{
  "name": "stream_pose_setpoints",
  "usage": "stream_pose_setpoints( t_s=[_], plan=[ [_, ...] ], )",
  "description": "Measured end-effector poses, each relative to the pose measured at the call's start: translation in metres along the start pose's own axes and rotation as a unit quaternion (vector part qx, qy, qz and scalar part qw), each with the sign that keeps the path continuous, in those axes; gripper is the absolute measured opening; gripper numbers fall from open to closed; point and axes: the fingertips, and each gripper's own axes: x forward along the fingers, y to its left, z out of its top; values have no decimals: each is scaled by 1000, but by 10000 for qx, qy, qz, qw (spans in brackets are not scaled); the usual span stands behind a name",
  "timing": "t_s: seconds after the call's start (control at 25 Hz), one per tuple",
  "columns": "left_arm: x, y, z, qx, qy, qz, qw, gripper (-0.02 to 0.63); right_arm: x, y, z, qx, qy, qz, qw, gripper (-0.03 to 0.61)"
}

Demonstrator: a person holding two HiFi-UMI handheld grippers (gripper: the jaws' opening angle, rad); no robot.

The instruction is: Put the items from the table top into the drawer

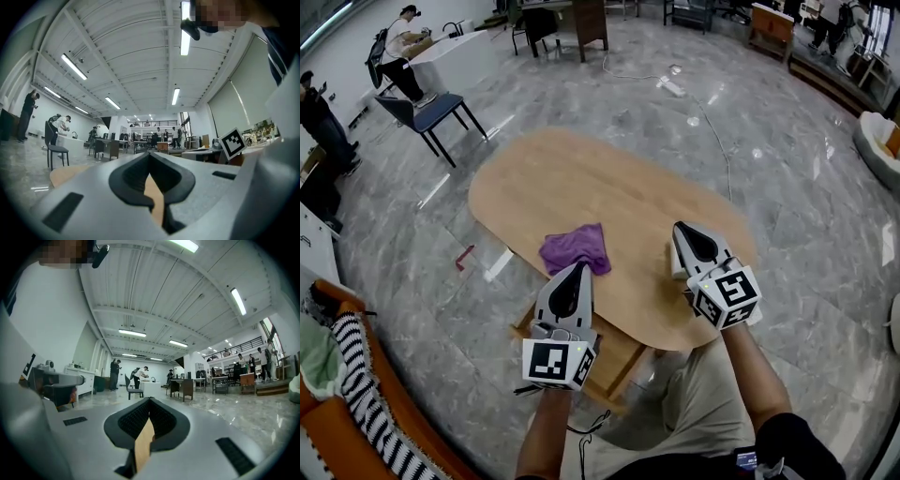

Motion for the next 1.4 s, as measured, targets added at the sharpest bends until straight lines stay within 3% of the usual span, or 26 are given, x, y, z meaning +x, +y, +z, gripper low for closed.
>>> stream_pose_setpoints(
  t_s=[0.44,0.88,1.4],
  plan=[
    [-12,11,-46,91,-105,53,9999,5,-1,6,-41,-142,-10,-70,9999,14],
    [-21,5,-78,155,-88,-80,9998,3,-9,7,-56,-206,-79,-214,9995,14],
    [-12,20,-111,372,488,-229,9979,5,-12,32,-63,-94,-5,-197,9998,14]
  ],
)
